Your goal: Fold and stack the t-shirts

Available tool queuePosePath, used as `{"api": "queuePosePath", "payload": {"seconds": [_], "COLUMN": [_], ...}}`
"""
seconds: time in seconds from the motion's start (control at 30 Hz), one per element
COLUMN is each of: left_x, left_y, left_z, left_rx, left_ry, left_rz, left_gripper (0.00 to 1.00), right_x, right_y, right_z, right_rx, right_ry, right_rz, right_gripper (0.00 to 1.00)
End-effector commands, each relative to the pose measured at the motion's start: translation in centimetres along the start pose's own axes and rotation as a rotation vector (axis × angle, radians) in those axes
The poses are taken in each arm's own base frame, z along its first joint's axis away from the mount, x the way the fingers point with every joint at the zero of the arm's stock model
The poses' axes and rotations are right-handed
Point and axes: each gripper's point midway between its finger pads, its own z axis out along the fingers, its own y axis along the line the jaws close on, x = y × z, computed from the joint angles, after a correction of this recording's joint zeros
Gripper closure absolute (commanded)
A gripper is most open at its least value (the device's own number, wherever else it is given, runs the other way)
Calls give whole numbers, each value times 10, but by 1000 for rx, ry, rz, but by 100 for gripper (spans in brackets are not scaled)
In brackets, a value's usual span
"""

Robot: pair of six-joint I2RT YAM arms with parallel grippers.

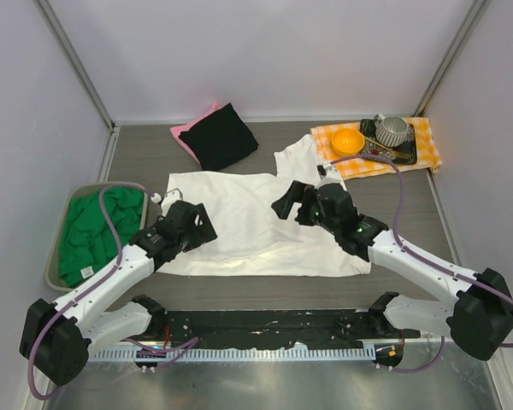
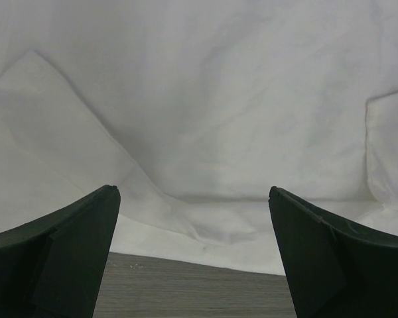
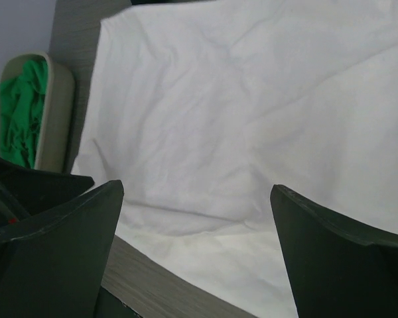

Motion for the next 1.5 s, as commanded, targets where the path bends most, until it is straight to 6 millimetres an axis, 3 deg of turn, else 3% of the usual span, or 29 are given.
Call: {"api": "queuePosePath", "payload": {"seconds": [0.0,0.27,0.47,0.7,0.8,0.93,1.07,1.27,1.47], "left_x": [1,14,27,36,38,35,15,-16,-27], "left_y": [-4,-10,-30,-28,-20,2,16,47,64], "left_z": [-11,-2,1,3,-2,-16,-20,0,29], "left_rx": [22,-1,65,52,29,-61,-128,-197,-237], "left_ry": [39,153,253,304,319,324,260,248,301], "left_rz": [23,61,47,67,96,160,162,48,-27], "left_gripper": [0,0,7,21,21,14,9,9,12], "right_x": [67,118,130,135,140,136,138,144,145], "right_y": [-31,-53,-59,-65,-67,-63,-61,-59,-58], "right_z": [-15,-22,-21,-22,-23,-21,-19,-20,-25], "right_rx": [38,65,67,78,79,56,34,12,-12], "right_ry": [179,257,273,277,287,263,262,274,276], "right_rz": [-1,-1,3,3,7,15,30,30,23], "right_gripper": [0,0,0,0,0,0,0,0,0]}}
